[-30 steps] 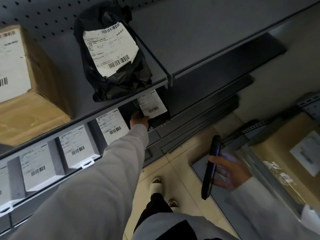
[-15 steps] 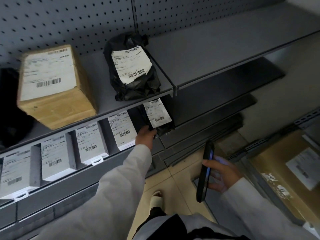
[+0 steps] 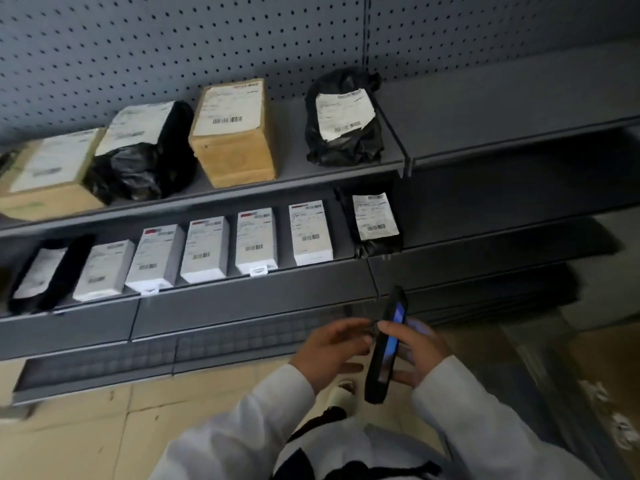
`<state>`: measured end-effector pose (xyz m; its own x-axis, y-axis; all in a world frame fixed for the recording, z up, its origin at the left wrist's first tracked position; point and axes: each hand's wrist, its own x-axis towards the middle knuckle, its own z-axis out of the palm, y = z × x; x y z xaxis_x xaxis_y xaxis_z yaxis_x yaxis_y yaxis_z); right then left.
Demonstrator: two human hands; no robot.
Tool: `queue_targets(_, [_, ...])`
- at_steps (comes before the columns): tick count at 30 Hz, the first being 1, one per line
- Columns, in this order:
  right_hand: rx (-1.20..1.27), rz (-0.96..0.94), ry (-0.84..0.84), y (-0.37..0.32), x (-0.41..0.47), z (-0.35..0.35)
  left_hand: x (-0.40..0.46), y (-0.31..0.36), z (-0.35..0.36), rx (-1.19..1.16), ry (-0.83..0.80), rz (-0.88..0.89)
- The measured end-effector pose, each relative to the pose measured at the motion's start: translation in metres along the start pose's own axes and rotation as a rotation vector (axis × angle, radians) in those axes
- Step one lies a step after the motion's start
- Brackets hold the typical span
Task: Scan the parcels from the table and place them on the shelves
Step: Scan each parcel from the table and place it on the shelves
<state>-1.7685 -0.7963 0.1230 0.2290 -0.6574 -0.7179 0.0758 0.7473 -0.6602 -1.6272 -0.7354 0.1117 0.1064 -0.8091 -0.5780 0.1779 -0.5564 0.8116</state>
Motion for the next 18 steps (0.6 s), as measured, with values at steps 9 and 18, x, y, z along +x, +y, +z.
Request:
queue_targets(9, [-0.151,0.262,-0.256,0.098,-0.026,0.039,-0.123,-0.092,-0.054,-0.187,0.511,-0.087])
queue_targets(18, [-0.456,0.238,-0.416,0.145,-0.055,0.095,-0.209,-0.133,-0.111,-0.467,0.867,-0.038])
